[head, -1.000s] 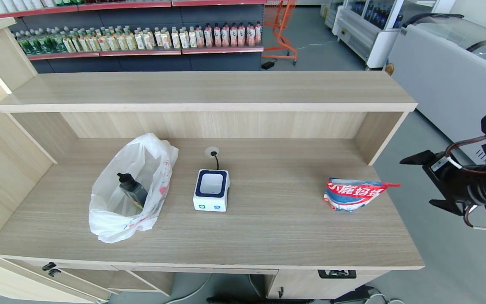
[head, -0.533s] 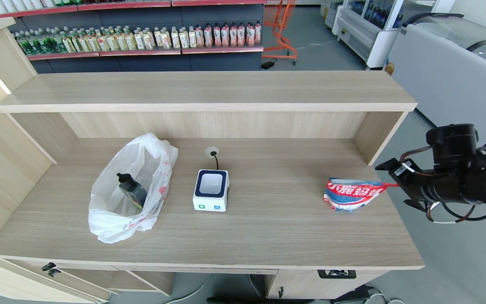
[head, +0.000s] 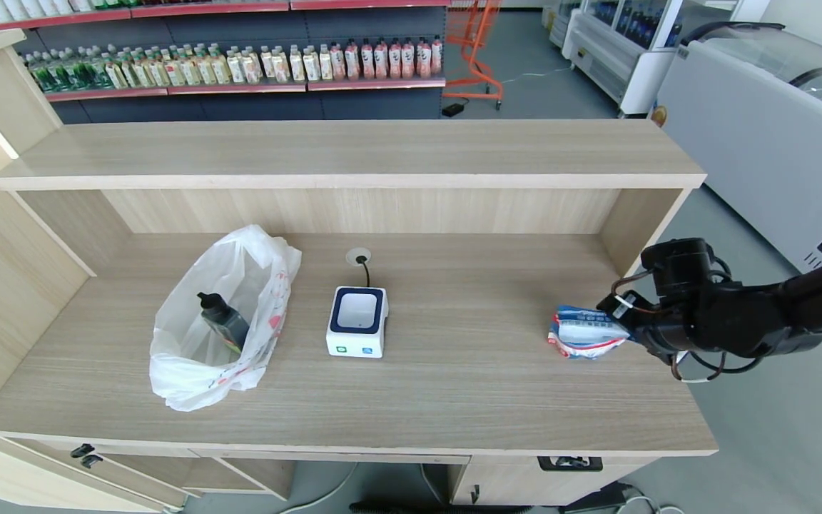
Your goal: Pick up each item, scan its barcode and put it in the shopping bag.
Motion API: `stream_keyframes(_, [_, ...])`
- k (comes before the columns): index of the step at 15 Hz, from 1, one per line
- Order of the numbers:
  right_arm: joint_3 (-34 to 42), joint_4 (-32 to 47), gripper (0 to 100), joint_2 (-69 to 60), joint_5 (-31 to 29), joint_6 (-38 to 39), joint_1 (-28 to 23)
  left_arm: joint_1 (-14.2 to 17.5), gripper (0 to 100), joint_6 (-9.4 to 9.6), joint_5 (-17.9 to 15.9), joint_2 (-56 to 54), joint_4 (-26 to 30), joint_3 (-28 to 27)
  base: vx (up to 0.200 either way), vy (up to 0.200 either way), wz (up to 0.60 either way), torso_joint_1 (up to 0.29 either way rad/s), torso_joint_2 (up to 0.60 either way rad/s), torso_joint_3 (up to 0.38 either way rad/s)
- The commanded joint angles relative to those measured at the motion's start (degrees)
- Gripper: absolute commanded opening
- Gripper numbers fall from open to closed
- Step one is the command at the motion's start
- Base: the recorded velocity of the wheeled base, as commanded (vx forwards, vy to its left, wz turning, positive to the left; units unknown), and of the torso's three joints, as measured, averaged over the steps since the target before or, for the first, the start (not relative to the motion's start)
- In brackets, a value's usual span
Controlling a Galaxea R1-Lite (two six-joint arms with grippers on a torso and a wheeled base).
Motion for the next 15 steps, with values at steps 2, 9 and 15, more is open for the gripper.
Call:
stream_keyframes(2, [-0.6, -1.8, 0, 3.7, -0.1, -1.9, 0.3, 0.0, 100, -0.09, 0.0, 0.1, 0.0, 0.0, 0.0, 0.0, 0.0, 0.0, 0.0, 0.0])
stream_keyframes(9, [-0.4, -4.9, 0, -1.1, -0.1, -14.4, 0.3, 0.0, 100, -0.01, 0.0, 0.0, 0.0, 0.0, 0.0, 0.0, 0.0, 0.0, 0.0, 0.0])
stream_keyframes(15, [9.6, -18.7, 0, -22.0, 46.1, -21.8, -2.6, 0.0, 100, -0.01, 0.1, 0.1, 0.0, 0.0, 0.0, 0.0, 0.0, 0.0, 0.0, 0.0])
